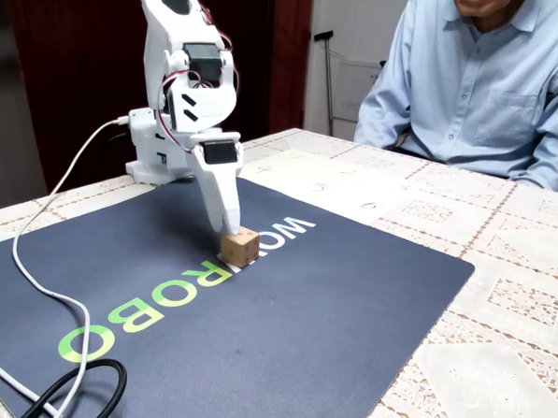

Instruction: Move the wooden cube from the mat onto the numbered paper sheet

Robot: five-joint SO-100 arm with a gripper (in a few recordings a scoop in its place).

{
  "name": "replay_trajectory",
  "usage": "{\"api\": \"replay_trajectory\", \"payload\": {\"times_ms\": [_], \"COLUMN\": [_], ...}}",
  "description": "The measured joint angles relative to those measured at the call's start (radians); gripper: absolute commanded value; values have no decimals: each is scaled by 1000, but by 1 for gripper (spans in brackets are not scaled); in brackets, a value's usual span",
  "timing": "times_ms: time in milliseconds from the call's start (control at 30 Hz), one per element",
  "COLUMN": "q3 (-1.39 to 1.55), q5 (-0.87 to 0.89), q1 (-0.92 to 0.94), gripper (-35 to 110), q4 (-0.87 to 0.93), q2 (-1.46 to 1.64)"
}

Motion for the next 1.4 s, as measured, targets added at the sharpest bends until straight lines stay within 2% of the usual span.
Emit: {"api": "replay_trajectory", "payload": {"times_ms": [333, 500, 767, 1000, 1200, 1400], "q3": [-218, -279, -333, -337, -232, -109], "q5": [-48, -107, -199, -290, -331, -328], "q1": [-43, -67, -86, -61, -72, -242], "gripper": [30, 12, 1, 0, 0, 0], "q4": [132, 175, 247, 253, 207, 163], "q2": [-158, -195, -229, -229, -83, 103]}}
